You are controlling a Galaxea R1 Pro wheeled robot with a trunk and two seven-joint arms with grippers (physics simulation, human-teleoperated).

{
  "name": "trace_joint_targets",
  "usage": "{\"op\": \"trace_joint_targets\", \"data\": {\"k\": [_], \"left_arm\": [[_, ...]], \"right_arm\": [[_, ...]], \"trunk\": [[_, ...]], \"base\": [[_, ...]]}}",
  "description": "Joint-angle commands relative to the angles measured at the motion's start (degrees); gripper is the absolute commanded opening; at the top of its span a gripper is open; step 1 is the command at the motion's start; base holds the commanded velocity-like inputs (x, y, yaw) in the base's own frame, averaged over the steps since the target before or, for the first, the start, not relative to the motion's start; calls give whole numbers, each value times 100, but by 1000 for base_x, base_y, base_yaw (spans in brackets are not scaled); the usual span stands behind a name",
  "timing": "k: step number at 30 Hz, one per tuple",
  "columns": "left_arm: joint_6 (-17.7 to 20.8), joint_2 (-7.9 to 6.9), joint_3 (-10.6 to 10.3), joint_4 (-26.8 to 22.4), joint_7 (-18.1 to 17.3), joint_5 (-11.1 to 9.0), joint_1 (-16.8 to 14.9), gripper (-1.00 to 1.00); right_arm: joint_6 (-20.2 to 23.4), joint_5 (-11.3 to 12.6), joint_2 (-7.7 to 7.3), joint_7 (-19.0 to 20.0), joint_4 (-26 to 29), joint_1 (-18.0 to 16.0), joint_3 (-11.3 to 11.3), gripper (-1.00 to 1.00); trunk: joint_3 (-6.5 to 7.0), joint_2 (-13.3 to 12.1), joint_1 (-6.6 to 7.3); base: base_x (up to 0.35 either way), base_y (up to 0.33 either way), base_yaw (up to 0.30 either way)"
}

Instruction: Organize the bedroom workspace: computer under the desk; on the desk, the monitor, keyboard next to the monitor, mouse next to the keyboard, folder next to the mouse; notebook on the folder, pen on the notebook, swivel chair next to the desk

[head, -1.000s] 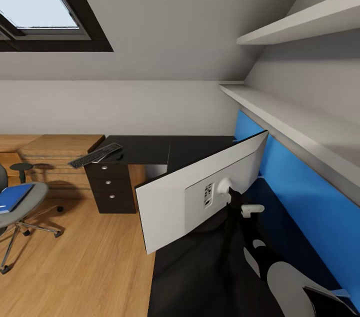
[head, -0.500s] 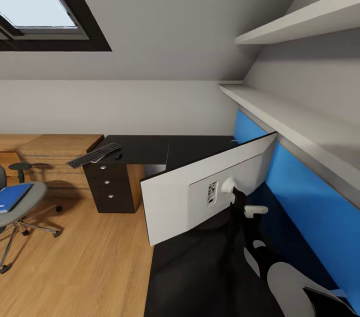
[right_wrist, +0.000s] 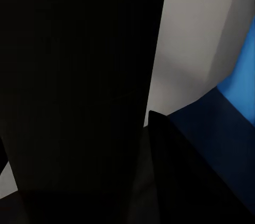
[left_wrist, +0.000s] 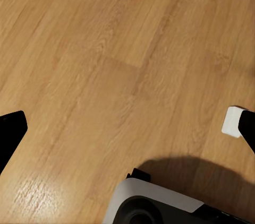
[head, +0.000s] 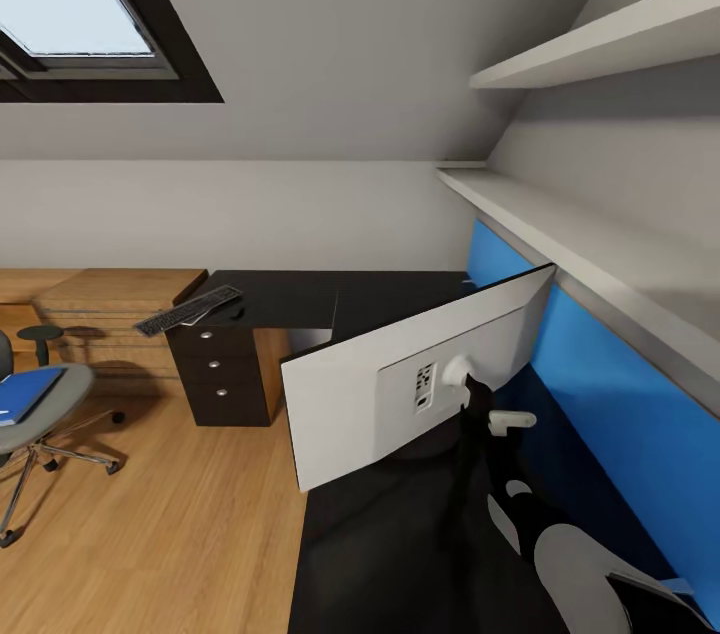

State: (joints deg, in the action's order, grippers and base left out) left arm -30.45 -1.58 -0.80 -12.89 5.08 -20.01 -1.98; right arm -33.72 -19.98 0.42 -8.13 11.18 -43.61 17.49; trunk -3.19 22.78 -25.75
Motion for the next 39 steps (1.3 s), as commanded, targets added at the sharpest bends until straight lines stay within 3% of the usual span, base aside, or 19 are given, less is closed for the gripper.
{"op": "trace_joint_targets", "data": {"k": [1, 7, 8, 39], "left_arm": [[-13, 0, -10, 1, 37, 24, -4, 100], [-13, 0, -12, 3, 37, 24, -4, 100], [-13, 0, -11, 4, 37, 24, -4, 100], [-13, 0, -9, -2, 37, 24, -4, 100]], "right_arm": [[-12, -60, 2, -22, -6, -7, -27, -100], [-12, -66, 2, -20, -16, -7, -28, -100], [-12, -66, 2, -20, -18, -7, -31, 100], [-12, -67, 2, -14, -14, -7, -53, 100]], "trunk": [[-13, 13, -3], [-13, 13, -3], [-13, 13, -3], [-13, 13, -3]], "base": [[0, 0, 0], [0, 0, 0], [0, 0, 0], [-15, 0, 0]]}}
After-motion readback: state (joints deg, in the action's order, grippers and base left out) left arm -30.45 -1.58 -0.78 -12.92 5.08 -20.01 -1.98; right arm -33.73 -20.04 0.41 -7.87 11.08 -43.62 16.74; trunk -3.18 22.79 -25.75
